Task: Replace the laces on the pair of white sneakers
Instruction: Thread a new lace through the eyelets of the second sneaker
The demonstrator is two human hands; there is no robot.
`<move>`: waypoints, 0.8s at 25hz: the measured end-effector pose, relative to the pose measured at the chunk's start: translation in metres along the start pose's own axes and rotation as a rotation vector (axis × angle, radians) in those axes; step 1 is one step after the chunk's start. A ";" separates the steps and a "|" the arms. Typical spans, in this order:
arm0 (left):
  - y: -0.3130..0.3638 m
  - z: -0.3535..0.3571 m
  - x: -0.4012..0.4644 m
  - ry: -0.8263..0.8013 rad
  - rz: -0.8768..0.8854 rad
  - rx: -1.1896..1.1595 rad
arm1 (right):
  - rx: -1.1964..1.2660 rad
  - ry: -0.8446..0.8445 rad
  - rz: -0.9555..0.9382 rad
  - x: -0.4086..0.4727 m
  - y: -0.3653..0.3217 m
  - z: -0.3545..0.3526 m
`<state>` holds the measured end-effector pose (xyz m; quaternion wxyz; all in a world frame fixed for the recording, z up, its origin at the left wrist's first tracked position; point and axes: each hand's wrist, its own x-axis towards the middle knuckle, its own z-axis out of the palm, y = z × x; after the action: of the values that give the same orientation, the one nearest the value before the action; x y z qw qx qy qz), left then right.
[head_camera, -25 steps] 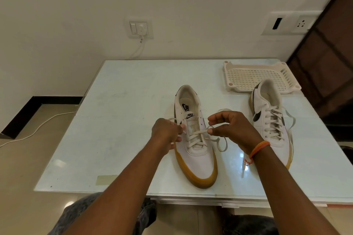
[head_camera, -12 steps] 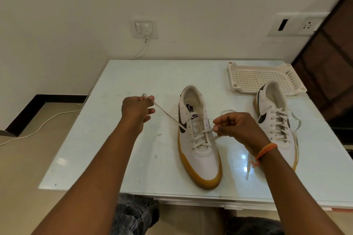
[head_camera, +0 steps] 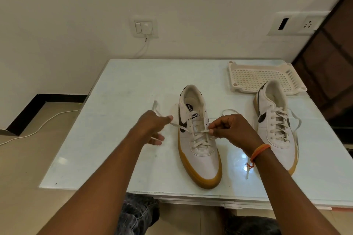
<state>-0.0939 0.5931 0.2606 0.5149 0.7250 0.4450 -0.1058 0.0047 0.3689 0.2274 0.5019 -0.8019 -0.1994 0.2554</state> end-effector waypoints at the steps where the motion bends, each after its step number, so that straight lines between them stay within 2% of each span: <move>1: -0.002 0.008 -0.004 -0.037 0.010 0.127 | 0.027 0.001 0.010 0.000 -0.001 0.000; 3: -0.001 0.025 -0.009 -0.091 0.133 0.275 | 0.109 0.009 0.041 -0.001 -0.005 -0.001; 4: 0.001 0.032 -0.009 -0.100 0.257 0.320 | 0.141 0.008 0.062 -0.003 -0.008 -0.002; 6: 0.005 0.039 -0.009 -0.048 0.496 0.429 | 0.169 -0.001 0.107 -0.005 -0.009 -0.007; 7: 0.005 0.039 -0.008 -0.019 0.562 0.470 | 0.166 0.000 0.129 -0.005 -0.008 -0.009; 15: 0.008 0.039 0.006 -0.086 0.635 0.668 | 0.426 0.010 0.366 -0.003 0.000 -0.018; 20: 0.008 0.034 0.009 -0.123 0.679 0.726 | 0.444 -0.072 0.415 -0.004 0.002 -0.028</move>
<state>-0.0728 0.5687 0.2453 0.2603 0.9537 0.0873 -0.1230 0.0191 0.3461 0.2369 0.5946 -0.6868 0.0116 0.4179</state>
